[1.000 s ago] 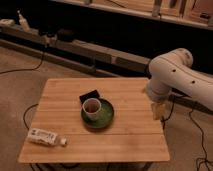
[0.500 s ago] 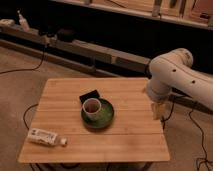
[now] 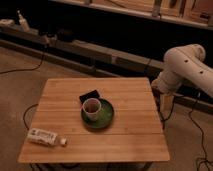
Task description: Move the arm in a circular motion
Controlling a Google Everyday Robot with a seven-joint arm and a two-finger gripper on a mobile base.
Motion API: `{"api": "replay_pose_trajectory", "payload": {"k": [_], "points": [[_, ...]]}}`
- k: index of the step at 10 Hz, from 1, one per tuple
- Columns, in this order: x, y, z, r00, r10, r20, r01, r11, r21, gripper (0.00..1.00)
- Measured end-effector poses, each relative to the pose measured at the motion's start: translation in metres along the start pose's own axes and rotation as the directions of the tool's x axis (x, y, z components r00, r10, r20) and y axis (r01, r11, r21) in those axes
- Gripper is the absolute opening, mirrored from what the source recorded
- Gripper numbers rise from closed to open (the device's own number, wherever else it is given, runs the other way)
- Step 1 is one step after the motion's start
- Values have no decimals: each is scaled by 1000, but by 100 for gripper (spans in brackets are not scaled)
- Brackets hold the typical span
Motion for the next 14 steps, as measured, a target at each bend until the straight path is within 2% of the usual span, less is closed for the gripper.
{"api": "replay_pose_trajectory", "payload": {"k": [1,3,6,7,8,10,11,12,13,14], "points": [[5,-20,3,1000,-18,-1,18,1000,13,80],[7,-49,18,999,-34,-6,34,999,5,80],[-14,-95,44,995,-97,-14,97,995,-22,80],[-24,-105,49,990,-138,-28,137,990,-32,80],[-45,-118,53,977,-209,-50,207,978,-41,80],[-87,-131,57,935,-343,-89,340,939,-53,80],[-112,-132,55,902,-418,-106,415,908,-49,80],[-146,-128,50,862,-496,-101,496,868,-35,80],[-180,-115,44,821,-565,-79,565,825,-21,80],[-208,-101,39,786,-617,-47,617,787,-8,80]]}}
